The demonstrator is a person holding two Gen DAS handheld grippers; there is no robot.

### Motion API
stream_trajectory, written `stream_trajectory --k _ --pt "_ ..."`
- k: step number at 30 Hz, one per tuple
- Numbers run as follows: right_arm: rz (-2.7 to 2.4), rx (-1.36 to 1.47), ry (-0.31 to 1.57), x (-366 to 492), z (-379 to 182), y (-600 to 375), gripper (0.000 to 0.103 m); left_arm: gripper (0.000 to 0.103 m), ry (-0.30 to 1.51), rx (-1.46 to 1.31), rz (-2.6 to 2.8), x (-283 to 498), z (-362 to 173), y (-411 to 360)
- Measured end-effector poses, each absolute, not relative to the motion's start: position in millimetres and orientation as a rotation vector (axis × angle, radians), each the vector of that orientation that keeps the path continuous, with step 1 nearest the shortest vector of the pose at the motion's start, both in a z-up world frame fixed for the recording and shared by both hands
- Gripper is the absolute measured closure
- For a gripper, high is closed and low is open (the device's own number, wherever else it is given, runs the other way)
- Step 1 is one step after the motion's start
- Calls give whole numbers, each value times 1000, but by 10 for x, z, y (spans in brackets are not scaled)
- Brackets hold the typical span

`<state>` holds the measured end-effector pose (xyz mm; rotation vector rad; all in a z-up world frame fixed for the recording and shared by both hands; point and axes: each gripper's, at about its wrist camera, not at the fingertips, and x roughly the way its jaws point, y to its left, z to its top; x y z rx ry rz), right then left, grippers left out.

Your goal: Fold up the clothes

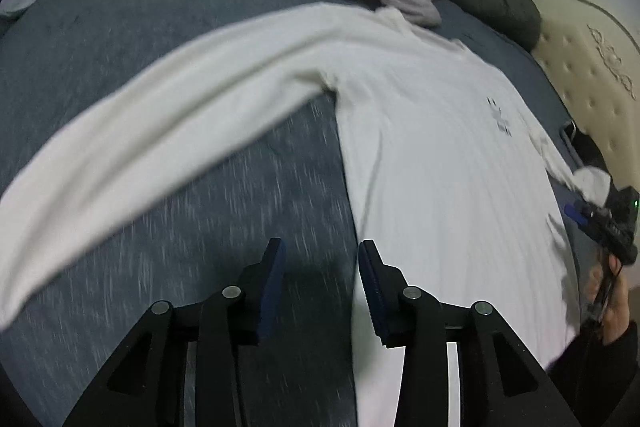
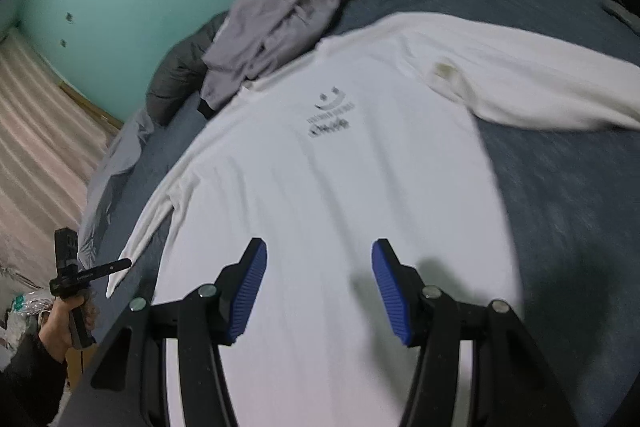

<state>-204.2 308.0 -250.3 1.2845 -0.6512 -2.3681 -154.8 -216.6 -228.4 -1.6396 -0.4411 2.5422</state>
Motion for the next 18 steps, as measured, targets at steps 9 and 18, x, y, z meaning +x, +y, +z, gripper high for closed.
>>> stream_trajectory --k 9,18 --pt "-2325 1552 -507 -1414 -2437 3688 47 55 -460 -1756 2422 -850 -2371 -2018" --pt "-2222 1762 -365 -782 -2560 3805 42 49 -476 -1824 2361 -357 -2451 -1957"
